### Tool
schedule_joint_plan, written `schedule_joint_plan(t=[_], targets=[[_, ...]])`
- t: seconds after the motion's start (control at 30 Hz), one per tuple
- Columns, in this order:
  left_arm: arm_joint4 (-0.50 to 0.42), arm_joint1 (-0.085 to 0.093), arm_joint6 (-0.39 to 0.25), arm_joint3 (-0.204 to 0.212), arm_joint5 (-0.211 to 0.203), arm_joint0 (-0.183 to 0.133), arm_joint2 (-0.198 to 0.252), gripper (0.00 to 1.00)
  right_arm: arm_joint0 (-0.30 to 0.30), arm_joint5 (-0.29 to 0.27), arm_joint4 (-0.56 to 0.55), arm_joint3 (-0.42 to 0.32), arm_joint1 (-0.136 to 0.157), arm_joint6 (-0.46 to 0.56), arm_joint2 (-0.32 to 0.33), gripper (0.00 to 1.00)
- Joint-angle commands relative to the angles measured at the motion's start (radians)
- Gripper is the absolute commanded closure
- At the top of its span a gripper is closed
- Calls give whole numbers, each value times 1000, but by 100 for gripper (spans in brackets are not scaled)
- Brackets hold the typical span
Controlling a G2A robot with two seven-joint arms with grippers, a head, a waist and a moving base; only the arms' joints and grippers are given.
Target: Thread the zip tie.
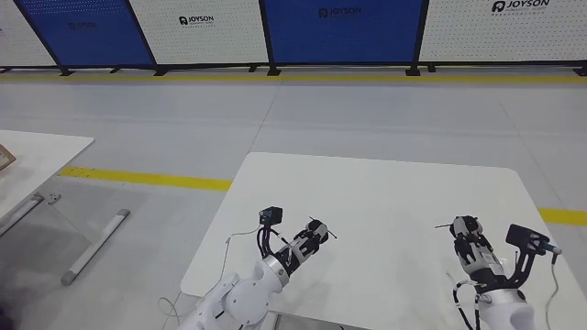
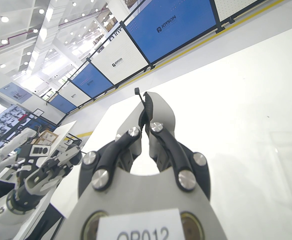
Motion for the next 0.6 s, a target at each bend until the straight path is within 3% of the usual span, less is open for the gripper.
schedule_joint_plan(t=[0.0,0.23,0.4,0.57], targets=[[-6,0,0,-1,0,0,0,100,0,0,0,0,0,0,0,100],[-6,0,0,-1,0,0,0,100,0,-13,12,-3,-1,3,-2,100],[-6,0,0,-1,0,0,0,100,-38,-123,50,-7,-9,-40,3,100],[-6,0,0,-1,0,0,0,100,-151,-223,69,-30,-5,-92,100,100]])
